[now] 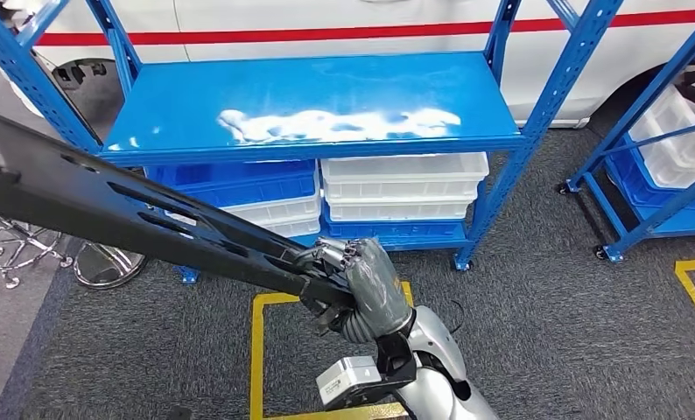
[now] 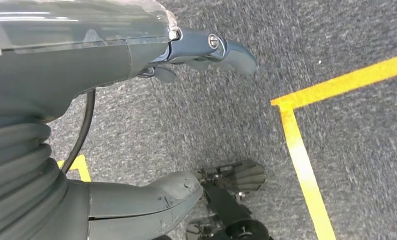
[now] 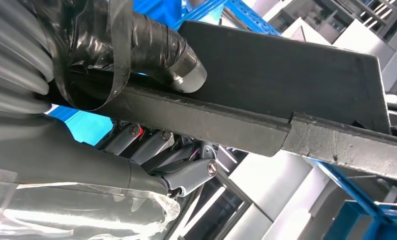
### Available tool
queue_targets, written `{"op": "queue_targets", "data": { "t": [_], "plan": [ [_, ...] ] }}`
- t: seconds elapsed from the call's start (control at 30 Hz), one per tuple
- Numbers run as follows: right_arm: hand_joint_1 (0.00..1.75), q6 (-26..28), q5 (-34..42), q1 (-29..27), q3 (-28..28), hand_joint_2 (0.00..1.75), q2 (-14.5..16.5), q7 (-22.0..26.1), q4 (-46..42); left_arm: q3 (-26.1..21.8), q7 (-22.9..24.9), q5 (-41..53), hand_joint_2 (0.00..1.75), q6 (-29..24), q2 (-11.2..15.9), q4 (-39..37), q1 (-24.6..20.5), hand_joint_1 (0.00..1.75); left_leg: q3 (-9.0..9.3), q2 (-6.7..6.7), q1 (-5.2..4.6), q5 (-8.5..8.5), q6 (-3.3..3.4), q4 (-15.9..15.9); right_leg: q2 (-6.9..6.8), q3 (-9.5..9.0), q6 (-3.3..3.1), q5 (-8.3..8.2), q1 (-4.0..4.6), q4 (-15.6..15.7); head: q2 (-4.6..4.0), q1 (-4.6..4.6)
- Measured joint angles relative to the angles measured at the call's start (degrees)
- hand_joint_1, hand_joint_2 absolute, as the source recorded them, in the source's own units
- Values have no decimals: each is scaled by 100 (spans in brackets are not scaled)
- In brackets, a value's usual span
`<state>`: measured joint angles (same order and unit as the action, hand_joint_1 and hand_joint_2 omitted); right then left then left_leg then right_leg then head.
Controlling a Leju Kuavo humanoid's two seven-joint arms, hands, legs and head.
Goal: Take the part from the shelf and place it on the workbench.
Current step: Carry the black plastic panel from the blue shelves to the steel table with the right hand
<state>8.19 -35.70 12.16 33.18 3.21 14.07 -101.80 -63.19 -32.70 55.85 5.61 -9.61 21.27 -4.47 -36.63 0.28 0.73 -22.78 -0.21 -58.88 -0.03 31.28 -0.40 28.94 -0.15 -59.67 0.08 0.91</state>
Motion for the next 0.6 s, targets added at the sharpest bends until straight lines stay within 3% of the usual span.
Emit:
{"op": "queue_targets", "data": {
  "t": [0.07,0.17,0.2,0.23,0.27,0.3,0.37,0.4,0.43,0.53,0.6],
  "plan": [
    [175,0,3,2,13,175,2,-2,3,-1,3,1,175,-12,2,0,8,0,-74,-3,15,-128,-64,-100,-18,70,-93,-99,-13,26,0,-1],
    [175,1,8,2,39,175,6,-2,15,-2,12,3,175,-21,-1,-3,21,0,-396,-6,32,-848,-122,-1001,-43,261,-192,-258,-8,37,-1,-1],
    [175,1,8,-2,44,175,6,-2,25,-2,14,4,175,-21,-2,-4,22,0,-478,-6,35,-1040,-131,-1338,-45,335,-202,-309,5,31,-1,-1],
    [175,1,8,-5,48,175,5,-4,37,-2,15,4,175,-23,0,-4,23,0,-470,-6,35,-1129,-134,-1517,-46,409,-204,-359,17,22,-2,-1],
    [175,1,8,-7,51,175,5,-6,49,-2,16,4,175,-25,2,-4,23,0,-343,-6,34,-1118,-127,-1472,-46,483,-202,-407,26,10,-2,-1],
    [175,1,8,-8,54,175,5,-8,57,-2,16,4,175,-25,4,-4,22,0,-93,-5,32,-1024,-112,-1201,-45,549,-195,-451,32,-5,-2,-1],
    [175,1,8,-6,58,175,8,-9,61,-2,16,5,175,-25,7,-4,11,0,506,-7,13,-822,-62,-383,-43,646,-162,-534,45,-29,-2,-1],
    [175,1,8,-3,61,175,11,-8,61,-2,14,5,175,-26,7,-4,2,0,689,-11,-4,-760,-32,-83,-46,671,-133,-573,47,-32,-2,-1],
    [175,0,8,1,65,175,14,-8,60,-2,13,7,175,-27,8,-4,-3,0,763,-15,-25,-731,-2,70,-50,683,-101,-613,46,-28,-2,0],
    [175,-4,10,6,77,175,17,-9,60,-2,16,13,175,-32,8,-4,6,0,719,-12,-46,-599,99,146,-55,693,5,-719,28,20,-2,1],
    [175,-5,11,9,78,175,16,-12,58,-2,17,18,175,-32,7,-4,0,0,655,10,-18,-456,183,204,-36,785,66,-504,18,-132,-1,1]
  ]
}}
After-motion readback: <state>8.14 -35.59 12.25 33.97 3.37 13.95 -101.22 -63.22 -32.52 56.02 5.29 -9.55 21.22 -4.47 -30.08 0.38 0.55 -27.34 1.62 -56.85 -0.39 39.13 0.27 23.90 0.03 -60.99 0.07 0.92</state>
